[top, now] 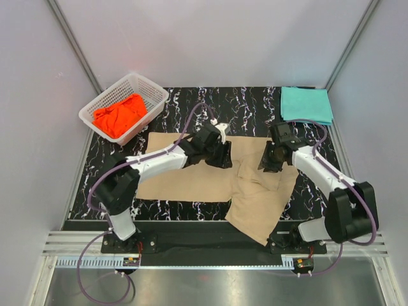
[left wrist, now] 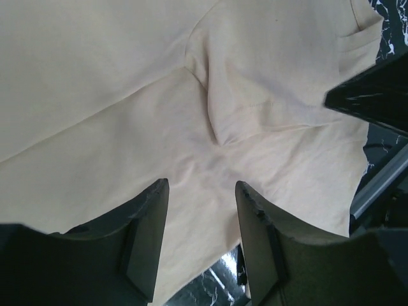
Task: Fold and stack the t-shirts
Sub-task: Fold the tshirt
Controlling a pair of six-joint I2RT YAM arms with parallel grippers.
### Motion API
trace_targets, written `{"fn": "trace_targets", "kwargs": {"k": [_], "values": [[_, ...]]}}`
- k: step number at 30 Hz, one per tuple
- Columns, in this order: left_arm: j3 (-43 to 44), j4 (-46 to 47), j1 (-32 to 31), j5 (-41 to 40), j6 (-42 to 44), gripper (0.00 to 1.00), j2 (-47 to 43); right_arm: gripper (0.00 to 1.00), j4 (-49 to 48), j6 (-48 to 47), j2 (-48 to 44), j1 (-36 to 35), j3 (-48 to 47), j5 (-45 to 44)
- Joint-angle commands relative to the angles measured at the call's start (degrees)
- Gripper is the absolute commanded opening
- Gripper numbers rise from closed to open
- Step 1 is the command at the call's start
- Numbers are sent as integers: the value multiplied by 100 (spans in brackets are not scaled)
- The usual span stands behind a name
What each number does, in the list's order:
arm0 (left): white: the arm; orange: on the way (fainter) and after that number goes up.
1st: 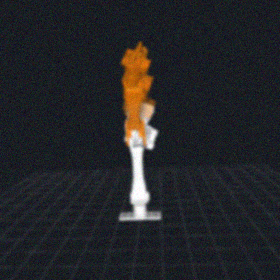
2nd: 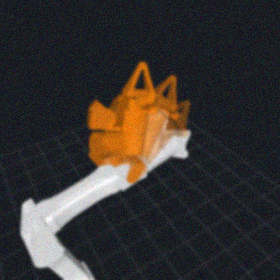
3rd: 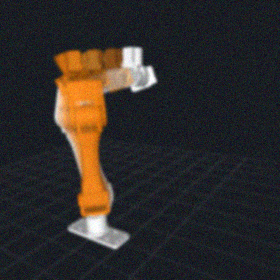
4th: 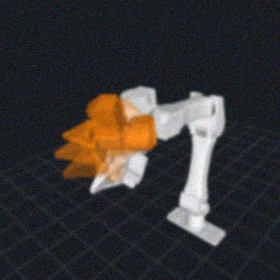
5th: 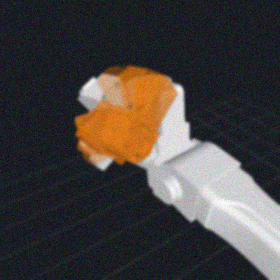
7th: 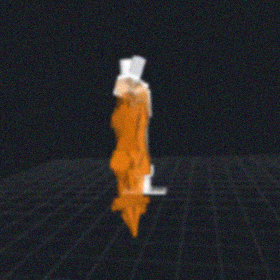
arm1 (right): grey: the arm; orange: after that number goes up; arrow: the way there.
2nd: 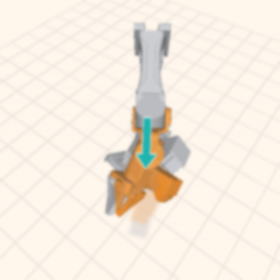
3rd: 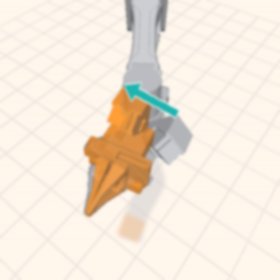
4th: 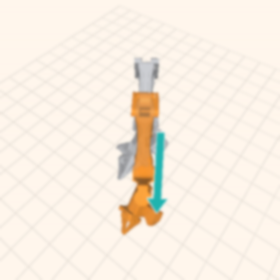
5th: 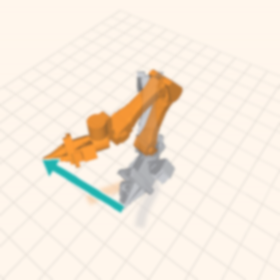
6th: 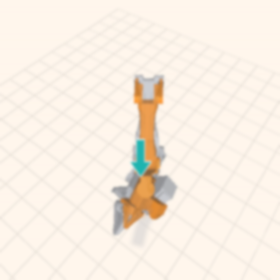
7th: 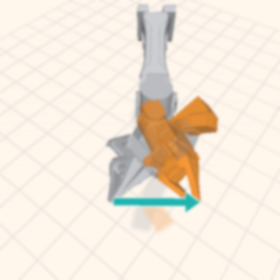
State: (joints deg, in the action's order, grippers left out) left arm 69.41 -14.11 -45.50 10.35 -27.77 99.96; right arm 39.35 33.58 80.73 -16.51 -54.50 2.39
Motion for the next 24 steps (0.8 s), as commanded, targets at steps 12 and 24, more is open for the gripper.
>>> {"fn": "trace_targets", "kwargs": {"k": [12,24], "values": [[828,725,-381,213,-536,49,1227,34,-42,175,-1410,60,-25,-1101],[1532,207,-425,301,-598,45,1957,35,11,-36,-1736,78,-25,-951]]}}
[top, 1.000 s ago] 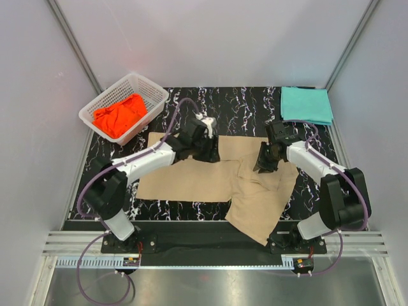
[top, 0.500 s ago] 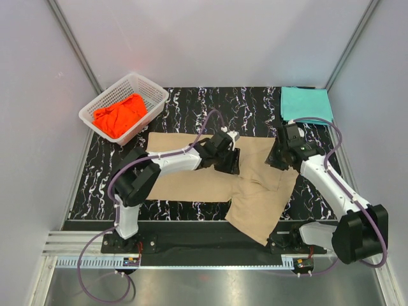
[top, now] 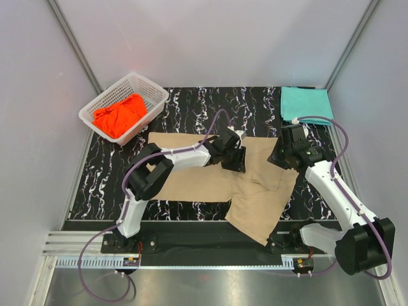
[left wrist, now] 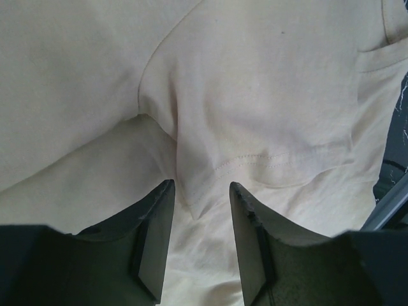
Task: Fold and stack the t-shirts
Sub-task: Fold the tshirt
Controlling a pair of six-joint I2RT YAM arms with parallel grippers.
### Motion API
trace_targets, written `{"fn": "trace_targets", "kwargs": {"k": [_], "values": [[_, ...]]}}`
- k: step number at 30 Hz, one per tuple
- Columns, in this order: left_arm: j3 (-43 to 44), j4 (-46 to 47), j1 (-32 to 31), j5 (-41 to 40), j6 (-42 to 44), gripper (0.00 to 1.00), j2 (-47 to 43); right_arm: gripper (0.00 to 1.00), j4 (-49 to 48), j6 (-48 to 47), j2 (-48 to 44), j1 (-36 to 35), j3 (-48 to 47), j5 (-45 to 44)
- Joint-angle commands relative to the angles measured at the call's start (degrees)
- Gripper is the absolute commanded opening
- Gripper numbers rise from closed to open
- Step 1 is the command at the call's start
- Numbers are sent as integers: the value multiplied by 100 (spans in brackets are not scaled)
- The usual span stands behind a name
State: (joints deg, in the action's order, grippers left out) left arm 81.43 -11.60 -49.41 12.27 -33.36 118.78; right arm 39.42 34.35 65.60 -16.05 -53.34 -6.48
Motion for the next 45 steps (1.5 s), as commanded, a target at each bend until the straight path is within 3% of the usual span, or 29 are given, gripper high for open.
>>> {"fn": "trace_targets", "kwargs": {"k": [1,7,12,13,15,33,35,36,38,39,43,45], "values": [[373,-114,-34,135,-39,45,162,35,13,-113,-250,23,-150,-55],[611,-282,-34,258,-3,40,347,35,66,-174,-320,32,-247,-29],[567,-387,-34,249,-21,15,251,35,75,-192,-338,32,-247,-64],[567,-413,-34,258,-30,5,199,35,66,-200,-320,32,-238,-73],[611,-518,-34,249,-56,1,146,35,66,-192,-311,32,-221,-81],[857,-1214,19,-463,-337,0,154,36,329,-174,-65,23,-203,-134],[840,-1205,19,-463,-346,6,119,36,417,-165,-65,32,-229,-108],[840,-1240,19,-471,-355,14,102,36,513,-139,-65,23,-238,-82],[857,-1275,19,-445,-250,49,58,36,636,36,-65,23,-256,-37],[840,-1275,19,-402,-206,55,5,36,872,185,-39,32,-256,-55],[402,-1222,28,-724,-91,63,-669,33,1769,1053,32,32,-353,76],[260,-1214,36,-901,-74,64,-1109,30,1772,1284,-256,-20,-143,515]]}}
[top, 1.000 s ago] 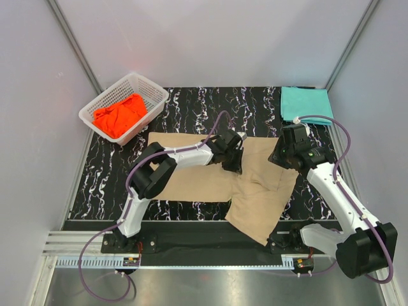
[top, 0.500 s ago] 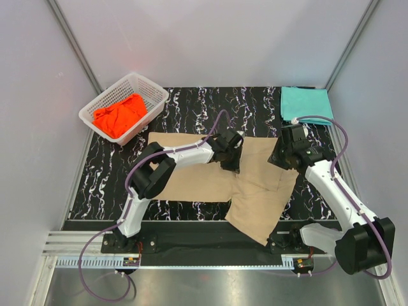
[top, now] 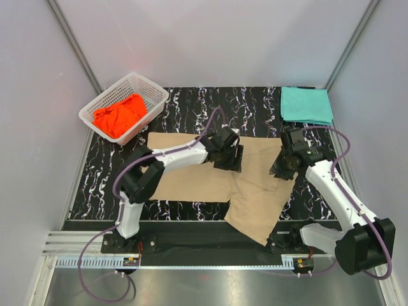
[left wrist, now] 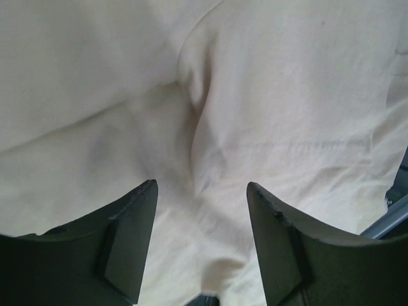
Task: Fold and stack the t-shirts
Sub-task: Fold the tshirt
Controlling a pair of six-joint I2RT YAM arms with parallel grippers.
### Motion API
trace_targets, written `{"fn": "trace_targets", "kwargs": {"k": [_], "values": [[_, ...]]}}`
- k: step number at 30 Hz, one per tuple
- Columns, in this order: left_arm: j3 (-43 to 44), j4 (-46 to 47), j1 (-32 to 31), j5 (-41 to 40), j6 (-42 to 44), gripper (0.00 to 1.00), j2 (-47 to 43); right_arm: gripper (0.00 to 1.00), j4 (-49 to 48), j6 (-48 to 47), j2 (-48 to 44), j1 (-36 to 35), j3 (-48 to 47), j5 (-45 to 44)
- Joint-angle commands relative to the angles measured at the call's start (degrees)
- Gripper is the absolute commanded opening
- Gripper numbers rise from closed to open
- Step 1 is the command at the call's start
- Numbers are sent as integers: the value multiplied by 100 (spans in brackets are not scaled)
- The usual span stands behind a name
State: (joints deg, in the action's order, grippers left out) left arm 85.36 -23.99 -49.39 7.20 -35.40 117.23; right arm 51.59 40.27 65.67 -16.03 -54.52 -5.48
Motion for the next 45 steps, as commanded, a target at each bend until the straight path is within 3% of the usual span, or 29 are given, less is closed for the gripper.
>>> {"fn": "trace_targets", "kwargs": {"k": [1,4,7,9,12,14,19,26,38,45], "values": [[-256,0,52,-560,138,64,-1078,30,467,954,-378,-40,290,520],[-528,-150,166,-991,95,66,-1518,31,-113,1298,-503,-76,845,890],[-1038,25,482,-862,121,66,-1808,33,-999,1334,-73,-76,873,1040],[-1232,192,815,-756,130,67,-1853,34,-1509,1264,513,-76,733,716],[-1382,280,1132,-693,322,67,-1670,34,-1442,914,1645,-58,-204,-363],[-1329,298,1256,-703,402,67,-1485,34,-1607,746,2341,-32,-435,-550],[-978,360,1282,-641,323,68,-773,34,-1775,561,3118,502,-534,-859],[-161,-18,1291,-852,437,68,150,34,-2232,-27,3663,1400,-480,-534],[692,-581,1449,-1265,613,70,705,34,-1978,-775,3971,1445,-1367,-604],[1298,-729,1678,-1248,973,71,1064,36,-1812,-1135,4577,1454,-2288,-112]]}}
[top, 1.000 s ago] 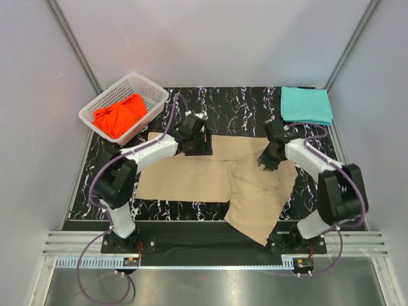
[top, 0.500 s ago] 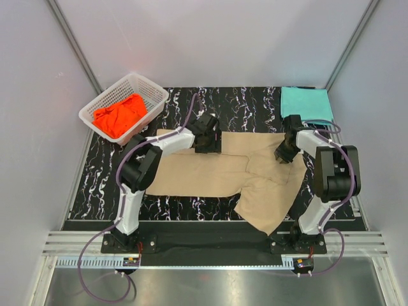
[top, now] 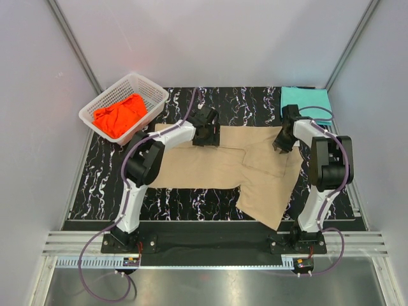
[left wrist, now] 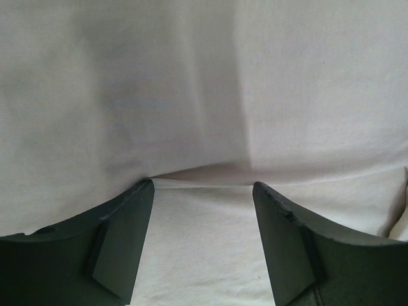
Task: Fold and stack the t-shirts
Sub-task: Fold the tshirt
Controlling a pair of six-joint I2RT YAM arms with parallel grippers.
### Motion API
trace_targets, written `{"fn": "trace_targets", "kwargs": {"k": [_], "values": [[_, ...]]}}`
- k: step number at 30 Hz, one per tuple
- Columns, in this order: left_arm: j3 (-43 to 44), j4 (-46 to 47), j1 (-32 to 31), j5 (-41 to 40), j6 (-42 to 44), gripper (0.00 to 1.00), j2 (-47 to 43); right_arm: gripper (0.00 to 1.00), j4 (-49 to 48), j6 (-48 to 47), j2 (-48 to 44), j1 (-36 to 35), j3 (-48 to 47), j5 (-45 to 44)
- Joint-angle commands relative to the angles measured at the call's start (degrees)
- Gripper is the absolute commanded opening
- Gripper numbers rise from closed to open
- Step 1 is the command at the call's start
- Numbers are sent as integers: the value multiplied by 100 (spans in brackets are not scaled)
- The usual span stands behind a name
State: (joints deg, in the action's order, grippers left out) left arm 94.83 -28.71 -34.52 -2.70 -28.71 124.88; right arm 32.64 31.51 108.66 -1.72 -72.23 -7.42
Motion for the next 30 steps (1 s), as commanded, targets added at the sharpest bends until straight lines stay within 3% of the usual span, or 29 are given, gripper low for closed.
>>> {"fn": "trace_targets", "kwargs": {"k": [1,4,9,14,19,25,30], "values": [[431,-328,209,-214,357,71,344,36,128,-285,365,13,-599,92],[449,-241,200,-214,366,71,327,36,-414,-312,402,13,-477,214],[458,-372,192,76,278,71,-15,36,-233,-461,-10,-4,-748,93],[169,-574,183,-318,121,70,-1120,41,1897,439,-1082,-83,-1452,-435],[-629,-435,200,-750,-336,71,-2325,41,2149,1497,-3109,-188,531,592],[-1606,-249,332,-776,-794,75,-3275,41,2528,2920,-4815,-1284,2299,716],[-1941,-459,508,-680,-1005,76,-3690,39,2527,4494,-5732,-1367,3645,927]]}}
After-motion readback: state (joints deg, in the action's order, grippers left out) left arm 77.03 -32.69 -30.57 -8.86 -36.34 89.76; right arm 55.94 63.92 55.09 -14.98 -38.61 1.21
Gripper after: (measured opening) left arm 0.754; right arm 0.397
